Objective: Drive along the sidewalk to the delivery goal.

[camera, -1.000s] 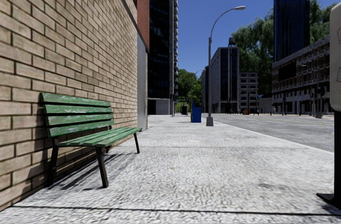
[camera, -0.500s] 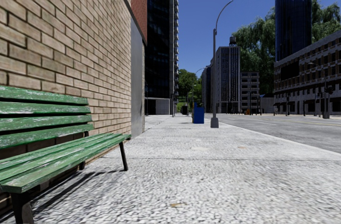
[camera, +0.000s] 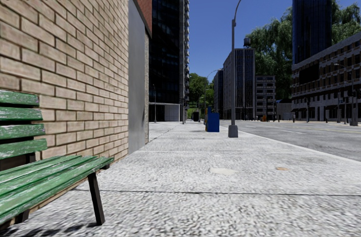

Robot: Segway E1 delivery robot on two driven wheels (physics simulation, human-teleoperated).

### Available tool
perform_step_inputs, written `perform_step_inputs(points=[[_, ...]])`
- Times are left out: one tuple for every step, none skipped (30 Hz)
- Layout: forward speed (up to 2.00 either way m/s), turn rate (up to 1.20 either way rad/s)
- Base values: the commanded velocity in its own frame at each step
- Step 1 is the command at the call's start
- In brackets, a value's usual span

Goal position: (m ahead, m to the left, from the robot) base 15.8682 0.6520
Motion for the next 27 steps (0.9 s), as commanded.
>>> perform_step_inputs(points=[[2.0,0.0],[2.0,0.0],[2.0,0.0],[2.0,0.0],[2.0,0.0],[2.0,0.0],[2.0,0.0],[2.0,0.0],[2.0,0.0],[2.0,0.0],[2.0,0.0],[2.0,0.0],[2.0,0.0],[2.0,0.0],[2.0,0.0],[2.0,0.0],[2.0,0.0],[2.0,0.0],[2.0,0.0],[2.0,0.0],[2.0,0.0],[2.0,0.0],[2.0,0.0],[2.0,0.0],[2.0,0.0],[2.0,0.0],[2.0,0.0]])
